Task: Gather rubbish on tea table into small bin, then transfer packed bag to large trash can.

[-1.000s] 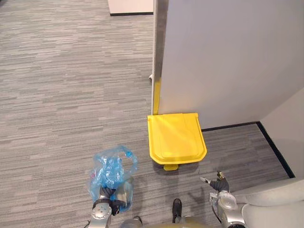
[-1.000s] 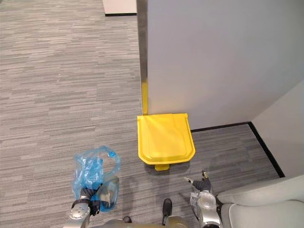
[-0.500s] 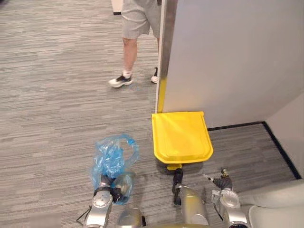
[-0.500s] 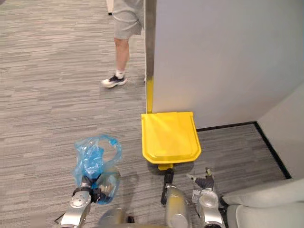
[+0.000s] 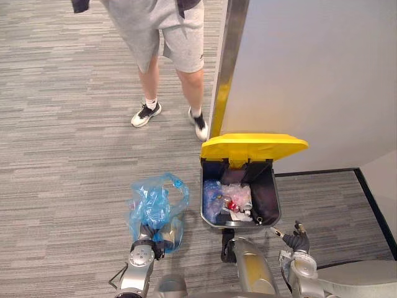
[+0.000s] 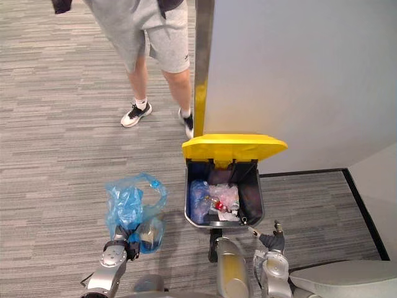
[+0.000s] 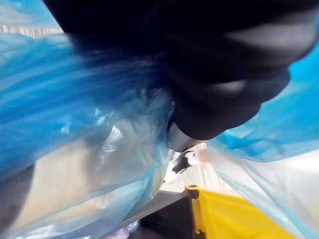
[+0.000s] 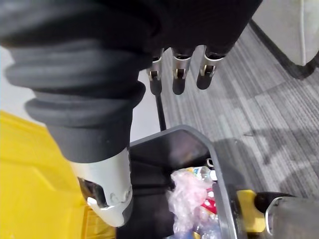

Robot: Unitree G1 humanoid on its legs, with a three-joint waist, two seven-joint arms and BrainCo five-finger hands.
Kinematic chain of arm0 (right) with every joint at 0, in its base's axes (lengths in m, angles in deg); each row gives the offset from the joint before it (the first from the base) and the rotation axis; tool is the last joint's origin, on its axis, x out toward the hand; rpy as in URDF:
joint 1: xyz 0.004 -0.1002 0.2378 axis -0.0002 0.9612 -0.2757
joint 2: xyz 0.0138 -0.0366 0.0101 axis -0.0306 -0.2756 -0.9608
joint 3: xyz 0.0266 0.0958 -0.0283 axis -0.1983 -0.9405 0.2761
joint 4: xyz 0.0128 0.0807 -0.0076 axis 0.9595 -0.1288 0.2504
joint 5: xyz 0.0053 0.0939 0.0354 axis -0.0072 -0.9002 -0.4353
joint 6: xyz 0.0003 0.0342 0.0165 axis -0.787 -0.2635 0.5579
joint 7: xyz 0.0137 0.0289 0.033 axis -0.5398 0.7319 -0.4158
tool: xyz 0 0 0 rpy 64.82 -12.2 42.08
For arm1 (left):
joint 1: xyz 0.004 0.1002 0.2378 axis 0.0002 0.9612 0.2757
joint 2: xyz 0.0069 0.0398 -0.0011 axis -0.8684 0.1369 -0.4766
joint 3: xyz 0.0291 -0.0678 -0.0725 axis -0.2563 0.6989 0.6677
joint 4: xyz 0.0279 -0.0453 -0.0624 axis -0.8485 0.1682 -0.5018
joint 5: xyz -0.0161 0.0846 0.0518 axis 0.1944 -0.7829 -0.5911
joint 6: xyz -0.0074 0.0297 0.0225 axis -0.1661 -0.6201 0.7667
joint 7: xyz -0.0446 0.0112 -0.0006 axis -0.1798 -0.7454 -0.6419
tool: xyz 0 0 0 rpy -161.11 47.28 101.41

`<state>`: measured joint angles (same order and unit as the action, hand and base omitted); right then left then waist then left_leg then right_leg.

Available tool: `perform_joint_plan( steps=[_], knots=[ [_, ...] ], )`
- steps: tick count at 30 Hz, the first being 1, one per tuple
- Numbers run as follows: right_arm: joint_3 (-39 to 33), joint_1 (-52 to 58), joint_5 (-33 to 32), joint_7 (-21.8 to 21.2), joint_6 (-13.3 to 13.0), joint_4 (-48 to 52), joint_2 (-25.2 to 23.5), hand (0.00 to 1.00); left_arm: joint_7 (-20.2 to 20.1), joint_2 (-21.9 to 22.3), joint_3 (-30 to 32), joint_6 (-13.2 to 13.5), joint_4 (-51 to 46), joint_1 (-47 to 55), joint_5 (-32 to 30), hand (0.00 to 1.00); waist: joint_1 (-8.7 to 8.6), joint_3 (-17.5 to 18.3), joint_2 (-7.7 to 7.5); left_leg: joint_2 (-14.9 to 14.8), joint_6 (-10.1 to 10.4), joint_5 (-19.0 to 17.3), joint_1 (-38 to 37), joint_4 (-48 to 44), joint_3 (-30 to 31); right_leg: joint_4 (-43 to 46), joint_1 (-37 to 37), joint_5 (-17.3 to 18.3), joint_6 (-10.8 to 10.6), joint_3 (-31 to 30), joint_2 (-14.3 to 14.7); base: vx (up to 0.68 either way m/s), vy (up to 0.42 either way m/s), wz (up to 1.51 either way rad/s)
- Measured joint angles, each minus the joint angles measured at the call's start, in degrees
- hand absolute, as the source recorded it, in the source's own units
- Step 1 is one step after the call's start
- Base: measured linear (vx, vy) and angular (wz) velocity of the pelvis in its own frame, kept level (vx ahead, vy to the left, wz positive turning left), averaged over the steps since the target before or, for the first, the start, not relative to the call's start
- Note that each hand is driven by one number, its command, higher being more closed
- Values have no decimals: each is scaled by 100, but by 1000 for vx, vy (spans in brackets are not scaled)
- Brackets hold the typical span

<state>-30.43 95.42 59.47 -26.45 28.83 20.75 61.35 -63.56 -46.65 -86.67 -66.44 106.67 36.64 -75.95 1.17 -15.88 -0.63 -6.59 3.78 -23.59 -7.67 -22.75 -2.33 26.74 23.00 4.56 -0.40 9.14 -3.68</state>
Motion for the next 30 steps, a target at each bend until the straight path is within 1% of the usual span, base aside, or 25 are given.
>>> perform_joint_plan(
  steps=[2,6,7,9,11,12,13,15,16,17,18,19,20,21,22,23,25,27,28,30],
  knots=[
    [38,-69,-15,1,0,2,-1,0,1,20,1,0,-13,33,0,100,11,1,1,6,51,41,6,34,-74,-10,39,0,0,-46,15,85,1,-11],
    [482,-112,-49,-14,0,17,4,0,0,36,-8,0,-52,121,2,100,20,29,25,68,117,212,84,79,-79,-130,49,-30,20,-68,-44,43,2,4],
    [659,-106,-54,-18,-1,40,11,0,-1,46,-20,0,-66,119,2,100,20,85,87,48,120,223,166,83,-33,-209,54,-61,14,5,-54,14,-4,29],
    [968,-182,-54,-40,-4,50,10,0,-1,40,-30,6,-227,93,2,100,32,102,98,54,239,338,332,77,89,-296,61,-92,26,158,-151,2,-36,47],
    [1151,-324,-53,-104,-9,58,28,0,-1,41,-46,40,-346,91,2,100,65,136,109,45,250,472,532,77,171,-443,59,-156,67,340,-215,-10,-67,57],
    [1219,-417,-53,-113,-11,78,52,0,0,41,-51,70,-358,89,2,100,113,161,126,30,273,518,623,78,257,-522,58,-188,63,423,-231,-5,-89,51],
    [1293,-559,-51,-121,-17,114,95,0,1,32,-50,99,-365,97,1,100,140,177,140,-14,298,546,709,74,371,-593,48,-222,72,512,-231,-1,-93,46],
    [1371,-812,-49,-122,-30,220,169,0,2,3,-49,104,-361,121,0,100,185,190,152,-69,298,546,791,95,404,-669,45,-266,131,616,-201,-6,-90,26],
    [1360,-1025,-45,-118,-61,231,243,0,2,-8,-48,104,-342,123,0,100,251,190,152,-141,298,546,805,131,409,-712,46,-308,173,641,-146,-21,-100,6],
    [1361,-1171,-43,-118,-69,229,332,0,0,-18,-56,106,-326,110,0,100,295,190,151,-183,297,545,806,170,429,-742,47,-339,159,654,-119,-43,-132,9],
    [1360,-1314,-43,-115,-86,228,425,0,1,-27,-55,114,-324,114,1,100,289,200,166,-247,294,543,840,214,480,-821,47,-407,60,660,-77,-58,-105,15],
    [1351,-1532,-44,-108,-138,216,558,0,0,-81,-55,144,-322,101,1,100,284,200,167,-315,287,538,926,281,544,-967,61,-521,-100,684,-11,-93,-125,21],
    [1342,-1689,-44,-103,-160,184,713,0,0,-150,-47,149,-321,99,2,100,283,201,166,-352,248,509,1008,373,560,-1103,109,-629,-146,731,81,-70,-80,17],
    [1340,-1753,-44,-99,-168,173,796,0,0,-175,-46,149,-314,97,4,100,280,200,167,-378,187,471,1031,441,591,-1133,149,-659,-170,745,107,-112,-120,17],
    [1338,-1906,-45,-98,-172,67,1017,0,-2,-224,-50,150,-312,91,7,100,256,202,177,-445,215,380,1092,570,708,-1191,213,-660,-238,789,169,-94,-89,20],
    [1325,-2016,-45,-97,-170,-38,1199,0,-3,-249,-56,149,-303,56,11,100,260,195,166,-470,267,346,1136,630,778,-1213,247,-672,-247,784,197,-143,-128,30],
    [1263,-2151,-49,-97,-164,-199,1535,0,-6,-261,-93,162,-270,48,54,100,239,193,158,-466,276,356,1197,631,945,-1275,238,-686,-231,545,347,-102,-114,33],
    [1214,-2335,-86,-81,-163,-205,1736,0,-6,-291,-138,198,-271,105,107,100,241,193,158,-461,293,366,1219,630,976,-1341,236,-719,-193,484,358,-75,-75,7],
    [1211,-2458,-127,-57,-166,-205,1875,0,-6,-319,-188,199,-271,111,127,100,243,196,154,-461,297,369,1259,623,983,-1431,234,-795,-141,484,372,-71,-38,-3],
    [1212,-2643,-229,1,-165,-212,2024,0,-8,-351,-299,205,-296,101,131,100,245,196,153,-465,298,370,1313,623,1003,-1587,232,-837,-170,476,420,-60,-44,-9]
  ],
)
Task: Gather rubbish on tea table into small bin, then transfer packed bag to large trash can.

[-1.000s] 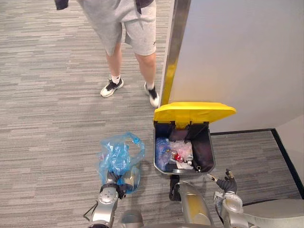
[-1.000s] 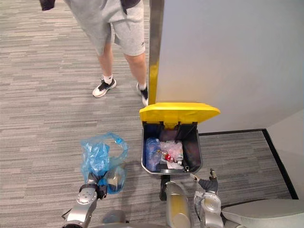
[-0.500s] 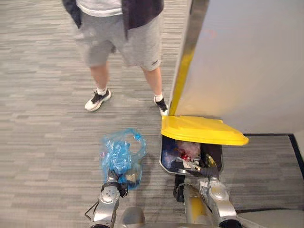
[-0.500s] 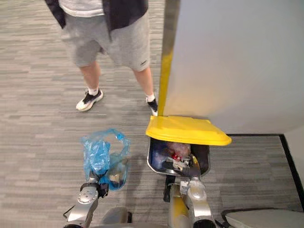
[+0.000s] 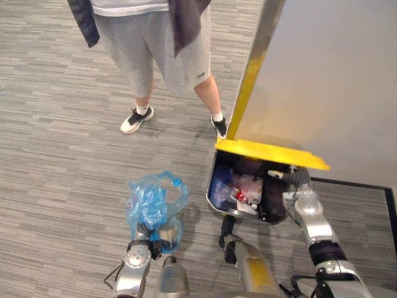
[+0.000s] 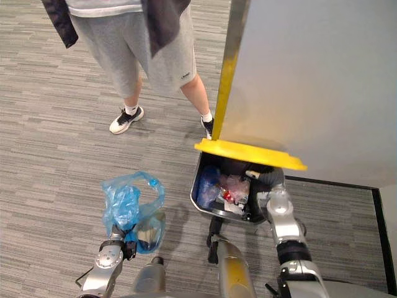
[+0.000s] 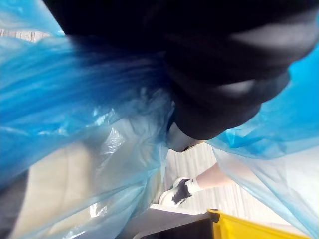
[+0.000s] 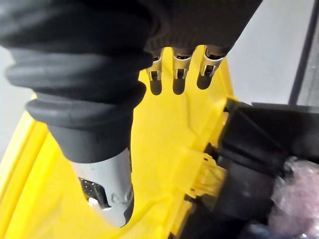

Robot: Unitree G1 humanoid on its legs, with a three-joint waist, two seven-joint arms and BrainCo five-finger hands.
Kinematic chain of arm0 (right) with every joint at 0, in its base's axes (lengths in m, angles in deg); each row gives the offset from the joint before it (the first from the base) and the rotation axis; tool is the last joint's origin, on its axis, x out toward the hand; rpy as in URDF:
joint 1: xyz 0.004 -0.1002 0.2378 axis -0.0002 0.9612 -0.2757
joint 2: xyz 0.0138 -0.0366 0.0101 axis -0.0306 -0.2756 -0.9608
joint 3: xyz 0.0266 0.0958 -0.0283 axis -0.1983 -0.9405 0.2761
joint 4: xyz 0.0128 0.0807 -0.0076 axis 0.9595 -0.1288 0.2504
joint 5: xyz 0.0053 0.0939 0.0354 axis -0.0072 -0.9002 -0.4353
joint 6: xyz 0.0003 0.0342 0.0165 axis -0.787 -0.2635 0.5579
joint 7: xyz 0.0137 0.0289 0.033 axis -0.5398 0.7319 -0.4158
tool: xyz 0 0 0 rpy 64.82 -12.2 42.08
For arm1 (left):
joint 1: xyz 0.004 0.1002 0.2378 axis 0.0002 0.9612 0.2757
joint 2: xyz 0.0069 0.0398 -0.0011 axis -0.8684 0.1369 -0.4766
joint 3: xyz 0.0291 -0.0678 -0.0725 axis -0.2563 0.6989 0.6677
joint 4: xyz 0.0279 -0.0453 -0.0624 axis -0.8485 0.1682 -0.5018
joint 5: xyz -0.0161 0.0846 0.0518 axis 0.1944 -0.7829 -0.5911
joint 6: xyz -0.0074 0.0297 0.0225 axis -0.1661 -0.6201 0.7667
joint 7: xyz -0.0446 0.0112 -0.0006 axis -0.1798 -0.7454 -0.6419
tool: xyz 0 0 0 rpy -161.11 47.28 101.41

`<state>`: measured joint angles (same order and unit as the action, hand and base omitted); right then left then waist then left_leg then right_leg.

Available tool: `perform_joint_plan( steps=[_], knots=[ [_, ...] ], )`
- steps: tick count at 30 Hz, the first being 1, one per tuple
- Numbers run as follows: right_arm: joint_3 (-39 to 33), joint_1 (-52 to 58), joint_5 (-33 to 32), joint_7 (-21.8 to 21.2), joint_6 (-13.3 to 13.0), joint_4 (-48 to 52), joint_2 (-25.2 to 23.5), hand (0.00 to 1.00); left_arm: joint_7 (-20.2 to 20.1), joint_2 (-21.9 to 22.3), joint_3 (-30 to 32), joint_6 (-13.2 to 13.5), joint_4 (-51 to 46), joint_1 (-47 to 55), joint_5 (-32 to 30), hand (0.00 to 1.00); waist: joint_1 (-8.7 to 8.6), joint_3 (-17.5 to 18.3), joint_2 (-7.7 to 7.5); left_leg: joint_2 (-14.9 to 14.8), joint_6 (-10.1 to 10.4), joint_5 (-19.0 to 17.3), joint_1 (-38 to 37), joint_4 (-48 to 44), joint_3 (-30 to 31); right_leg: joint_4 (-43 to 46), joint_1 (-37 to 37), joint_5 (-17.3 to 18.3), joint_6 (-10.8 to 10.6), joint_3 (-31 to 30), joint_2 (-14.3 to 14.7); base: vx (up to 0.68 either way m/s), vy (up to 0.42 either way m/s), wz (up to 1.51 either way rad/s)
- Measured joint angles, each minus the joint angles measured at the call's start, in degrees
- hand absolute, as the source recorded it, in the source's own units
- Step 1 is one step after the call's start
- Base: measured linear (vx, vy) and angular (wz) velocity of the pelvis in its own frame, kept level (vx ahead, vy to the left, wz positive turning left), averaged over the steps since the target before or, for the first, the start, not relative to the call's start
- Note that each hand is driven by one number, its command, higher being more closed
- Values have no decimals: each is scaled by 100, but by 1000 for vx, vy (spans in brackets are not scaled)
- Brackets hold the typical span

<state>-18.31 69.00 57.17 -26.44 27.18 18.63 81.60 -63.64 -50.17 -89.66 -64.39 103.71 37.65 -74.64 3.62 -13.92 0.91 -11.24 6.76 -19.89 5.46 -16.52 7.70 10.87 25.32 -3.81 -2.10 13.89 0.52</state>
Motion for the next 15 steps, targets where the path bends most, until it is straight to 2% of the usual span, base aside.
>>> perform_joint_plan(
  steps=[4,7,9,15],
  knots=[
    [4,-181,-76,-1,0,-89,112,0,-3,-12,-135,49,-100,-16,49,100,-34,0,-7,-36,10,4,33,-50,-8,-122,-11,-36,-38,-67,103,-24,-27,-10],
    [8,-272,-122,-2,2,-270,186,0,-4,-46,-218,114,-373,-18,117,100,-129,2,-21,-54,19,9,71,-59,-9,-171,-17,-47,-31,-103,130,5,-6,3],
    [10,-344,-204,-3,3,-303,196,0,-5,-83,-266,130,-483,-27,230,100,-139,-3,-43,-38,39,19,82,-75,-31,-276,-47,-221,17,-135,136,14,16,-1],
    [10,-591,-242,6,5,-493,256,0,-13,-160,-707,211,-984,-415,355,100,-176,-33,-98,24,61,27,165,-195,-31,-429,-118,-345,78,-144,112,46,42,3]
  ],
)
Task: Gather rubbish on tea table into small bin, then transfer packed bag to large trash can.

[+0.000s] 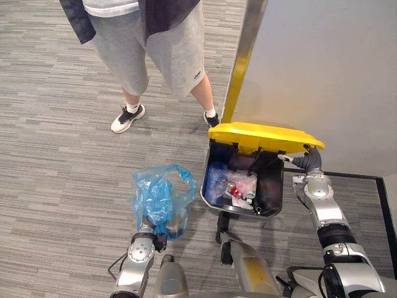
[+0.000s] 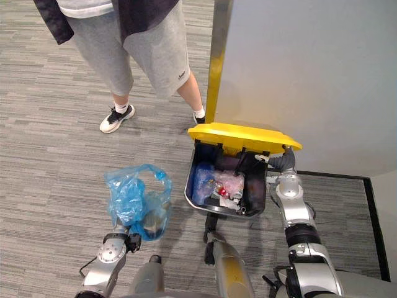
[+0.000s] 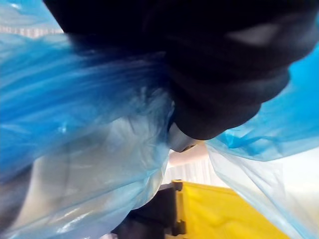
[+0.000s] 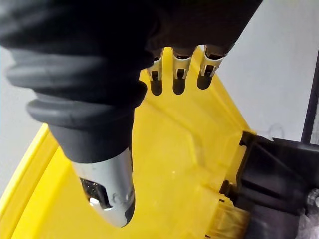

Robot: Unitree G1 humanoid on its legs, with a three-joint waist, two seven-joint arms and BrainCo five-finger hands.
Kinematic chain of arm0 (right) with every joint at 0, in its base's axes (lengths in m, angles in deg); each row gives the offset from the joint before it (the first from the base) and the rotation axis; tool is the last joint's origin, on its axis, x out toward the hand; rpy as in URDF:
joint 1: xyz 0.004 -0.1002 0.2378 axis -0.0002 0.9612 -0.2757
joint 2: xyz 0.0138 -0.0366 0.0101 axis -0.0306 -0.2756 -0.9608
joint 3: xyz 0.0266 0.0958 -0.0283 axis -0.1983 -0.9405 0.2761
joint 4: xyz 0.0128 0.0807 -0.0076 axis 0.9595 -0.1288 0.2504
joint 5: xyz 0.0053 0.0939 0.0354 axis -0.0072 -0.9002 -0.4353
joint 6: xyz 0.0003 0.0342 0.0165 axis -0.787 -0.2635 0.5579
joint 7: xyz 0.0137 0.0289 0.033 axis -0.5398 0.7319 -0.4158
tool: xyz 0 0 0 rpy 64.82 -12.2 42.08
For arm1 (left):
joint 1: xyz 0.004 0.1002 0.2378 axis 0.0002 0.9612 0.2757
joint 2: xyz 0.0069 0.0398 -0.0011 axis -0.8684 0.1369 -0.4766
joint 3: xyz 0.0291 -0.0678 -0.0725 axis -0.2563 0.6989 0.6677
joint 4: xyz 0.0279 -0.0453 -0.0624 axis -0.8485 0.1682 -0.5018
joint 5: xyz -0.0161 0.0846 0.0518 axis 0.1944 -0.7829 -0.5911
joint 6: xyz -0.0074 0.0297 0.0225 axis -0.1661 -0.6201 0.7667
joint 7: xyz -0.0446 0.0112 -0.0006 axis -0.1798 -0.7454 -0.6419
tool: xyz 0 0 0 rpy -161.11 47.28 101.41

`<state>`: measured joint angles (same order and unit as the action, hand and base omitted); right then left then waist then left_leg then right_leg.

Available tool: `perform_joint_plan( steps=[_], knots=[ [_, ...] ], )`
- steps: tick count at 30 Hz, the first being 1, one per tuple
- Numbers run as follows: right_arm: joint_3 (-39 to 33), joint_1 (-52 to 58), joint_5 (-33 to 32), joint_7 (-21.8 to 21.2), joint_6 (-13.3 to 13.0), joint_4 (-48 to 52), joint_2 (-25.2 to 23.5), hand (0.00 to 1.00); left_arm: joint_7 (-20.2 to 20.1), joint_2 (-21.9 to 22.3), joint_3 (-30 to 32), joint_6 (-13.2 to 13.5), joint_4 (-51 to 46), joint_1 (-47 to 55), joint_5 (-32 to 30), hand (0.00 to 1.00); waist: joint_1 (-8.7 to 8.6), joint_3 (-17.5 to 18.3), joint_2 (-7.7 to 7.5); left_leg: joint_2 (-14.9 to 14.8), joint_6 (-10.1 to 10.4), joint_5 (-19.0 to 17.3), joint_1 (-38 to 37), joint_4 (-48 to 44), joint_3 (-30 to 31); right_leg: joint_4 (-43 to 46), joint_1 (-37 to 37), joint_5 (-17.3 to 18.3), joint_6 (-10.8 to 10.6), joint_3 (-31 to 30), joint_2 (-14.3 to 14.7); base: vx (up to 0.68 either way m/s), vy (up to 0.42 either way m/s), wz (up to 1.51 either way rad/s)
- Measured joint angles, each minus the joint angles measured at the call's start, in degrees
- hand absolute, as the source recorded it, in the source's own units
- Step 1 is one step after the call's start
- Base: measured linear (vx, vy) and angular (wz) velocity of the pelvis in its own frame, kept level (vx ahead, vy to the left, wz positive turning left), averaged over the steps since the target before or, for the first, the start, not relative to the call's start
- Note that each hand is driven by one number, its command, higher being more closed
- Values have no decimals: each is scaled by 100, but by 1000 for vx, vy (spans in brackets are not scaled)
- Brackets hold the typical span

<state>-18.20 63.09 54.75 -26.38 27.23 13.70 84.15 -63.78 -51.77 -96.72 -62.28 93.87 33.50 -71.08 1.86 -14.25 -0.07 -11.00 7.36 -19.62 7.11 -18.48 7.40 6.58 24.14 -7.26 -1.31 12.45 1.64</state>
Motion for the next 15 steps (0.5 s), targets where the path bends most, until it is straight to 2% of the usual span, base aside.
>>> perform_joint_plan(
  steps=[4,9,15],
  knots=[
    [155,-310,2,-8,-1,-137,4,0,11,-33,-419,68,-242,-486,112,100,-94,-51,-88,81,-15,-25,62,-82,0,-43,-8,-28,31,-2,-67,29,46,5],
    [374,-616,-23,-6,-2,-178,145,0,23,-30,-1021,102,-251,-1368,107,100,-116,-78,-117,119,-46,-142,174,-281,-19,-85,-7,-116,89,-44,-84,29,51,-2],
    [731,-1371,-170,-5,-1,-162,357,0,149,-27,-1320,123,114,-2631,85,100,-266,-466,-113,172,-54,-223,268,-447,-139,-86,81,-165,102,-178,-97,8,22,-10]
  ],
)
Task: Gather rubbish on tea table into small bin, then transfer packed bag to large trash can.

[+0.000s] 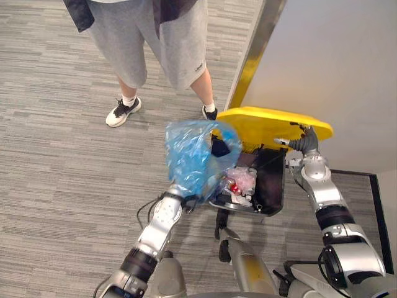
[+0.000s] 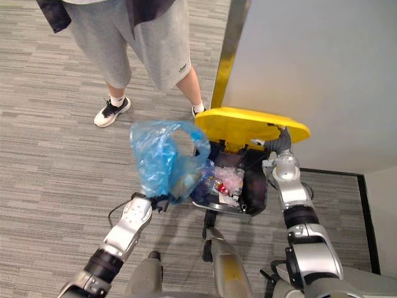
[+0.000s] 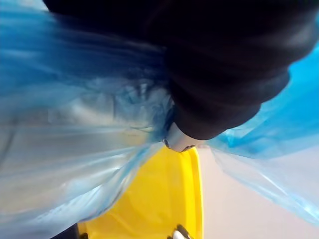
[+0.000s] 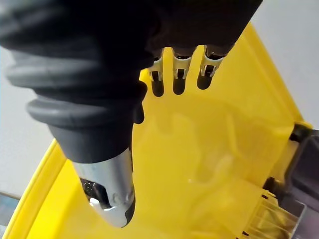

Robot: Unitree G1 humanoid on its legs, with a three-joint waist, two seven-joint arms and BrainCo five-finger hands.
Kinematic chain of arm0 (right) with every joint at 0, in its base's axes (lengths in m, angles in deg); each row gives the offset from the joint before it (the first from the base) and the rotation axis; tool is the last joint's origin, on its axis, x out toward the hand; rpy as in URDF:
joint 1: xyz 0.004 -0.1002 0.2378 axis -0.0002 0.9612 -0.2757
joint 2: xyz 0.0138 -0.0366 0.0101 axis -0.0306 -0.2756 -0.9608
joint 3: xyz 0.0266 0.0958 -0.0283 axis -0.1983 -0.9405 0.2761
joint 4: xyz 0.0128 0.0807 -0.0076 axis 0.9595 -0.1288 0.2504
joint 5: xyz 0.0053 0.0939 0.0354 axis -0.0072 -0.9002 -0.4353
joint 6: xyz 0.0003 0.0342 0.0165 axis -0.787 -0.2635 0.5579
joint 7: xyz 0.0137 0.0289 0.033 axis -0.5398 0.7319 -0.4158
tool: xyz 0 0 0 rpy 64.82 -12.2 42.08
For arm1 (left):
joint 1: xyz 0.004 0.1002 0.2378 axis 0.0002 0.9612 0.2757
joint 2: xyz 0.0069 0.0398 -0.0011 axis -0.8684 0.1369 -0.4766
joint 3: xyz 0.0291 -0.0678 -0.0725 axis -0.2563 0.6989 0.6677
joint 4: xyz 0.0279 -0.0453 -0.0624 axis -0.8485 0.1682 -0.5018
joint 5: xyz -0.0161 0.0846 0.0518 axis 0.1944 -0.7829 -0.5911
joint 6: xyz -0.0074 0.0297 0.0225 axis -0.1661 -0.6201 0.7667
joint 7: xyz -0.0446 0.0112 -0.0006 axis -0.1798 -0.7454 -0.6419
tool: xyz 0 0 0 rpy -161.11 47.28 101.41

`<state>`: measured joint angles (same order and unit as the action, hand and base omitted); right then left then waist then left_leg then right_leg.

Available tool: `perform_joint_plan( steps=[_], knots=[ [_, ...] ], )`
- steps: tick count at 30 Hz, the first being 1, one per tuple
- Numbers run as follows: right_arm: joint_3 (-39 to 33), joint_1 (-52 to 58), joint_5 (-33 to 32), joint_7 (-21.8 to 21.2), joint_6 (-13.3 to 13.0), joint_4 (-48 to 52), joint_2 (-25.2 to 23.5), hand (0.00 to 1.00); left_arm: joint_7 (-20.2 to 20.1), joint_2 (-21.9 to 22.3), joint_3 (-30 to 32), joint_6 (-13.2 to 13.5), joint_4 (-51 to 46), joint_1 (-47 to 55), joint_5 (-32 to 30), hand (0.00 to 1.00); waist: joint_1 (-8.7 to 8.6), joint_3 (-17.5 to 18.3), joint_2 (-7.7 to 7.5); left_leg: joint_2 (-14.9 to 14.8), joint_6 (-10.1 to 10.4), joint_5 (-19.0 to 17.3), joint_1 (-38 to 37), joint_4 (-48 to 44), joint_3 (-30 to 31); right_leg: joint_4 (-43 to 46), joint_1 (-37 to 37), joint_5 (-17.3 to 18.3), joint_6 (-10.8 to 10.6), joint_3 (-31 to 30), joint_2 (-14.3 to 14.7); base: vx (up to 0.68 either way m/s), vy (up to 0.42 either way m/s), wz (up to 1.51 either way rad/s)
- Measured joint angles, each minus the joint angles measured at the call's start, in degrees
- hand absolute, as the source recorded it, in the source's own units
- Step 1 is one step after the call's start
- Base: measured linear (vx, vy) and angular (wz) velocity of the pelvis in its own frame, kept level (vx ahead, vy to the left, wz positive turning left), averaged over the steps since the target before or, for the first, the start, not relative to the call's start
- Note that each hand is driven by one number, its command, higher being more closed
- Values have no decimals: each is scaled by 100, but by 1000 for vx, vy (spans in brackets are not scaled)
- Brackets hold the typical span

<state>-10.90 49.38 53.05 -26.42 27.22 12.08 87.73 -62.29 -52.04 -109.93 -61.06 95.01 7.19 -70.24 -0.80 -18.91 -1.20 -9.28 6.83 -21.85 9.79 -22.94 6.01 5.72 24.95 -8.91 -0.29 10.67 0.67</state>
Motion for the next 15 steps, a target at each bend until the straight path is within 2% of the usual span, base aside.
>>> perform_joint_plan(
  steps=[3,4,6,8,12,15],
  knots=[
    [197,-432,-80,-2,0,23,144,0,16,0,-44,-21,486,-542,0,100,-59,-211,9,22,2,-4,92,-37,-169,2,153,-74,48,-150,-11,20,16,-23],
    [264,-614,-97,-2,0,59,206,0,26,2,-53,-34,636,-740,0,100,-137,-335,41,22,24,-19,164,-120,-181,12,195,-82,58,-158,-10,-1,3,-12],
    [284,-811,-153,3,-1,241,316,0,31,2,-73,-45,815,-1030,0,100,-162,-428,44,26,17,-71,370,-241,-248,129,439,-85,61,-224,-5,5,-5,-18],
    [290,-1146,-275,10,-2,248,409,0,83,0,-116,-87,1124,-1441,4,100,-178,-683,60,31,23,-107,506,-440,-391,255,602,-93,74,-319,-2,-7,-5,-21],
    [428,-1457,-357,68,-4,299,419,0,127,13,-183,-174,1469,-1827,15,100,-279,-883,81,22,6,-222,737,-680,-468,347,815,-99,78,-388,17,-24,-3,-11],
    [530,-1709,-393,142,-60,501,390,0,138,68,-217,-179,1887,-2245,24,100,-297,-892,80,40,-35,-344,1098,-952,-643,356,1152,-213,22,-559,37,-30,11,-27]
  ],
)
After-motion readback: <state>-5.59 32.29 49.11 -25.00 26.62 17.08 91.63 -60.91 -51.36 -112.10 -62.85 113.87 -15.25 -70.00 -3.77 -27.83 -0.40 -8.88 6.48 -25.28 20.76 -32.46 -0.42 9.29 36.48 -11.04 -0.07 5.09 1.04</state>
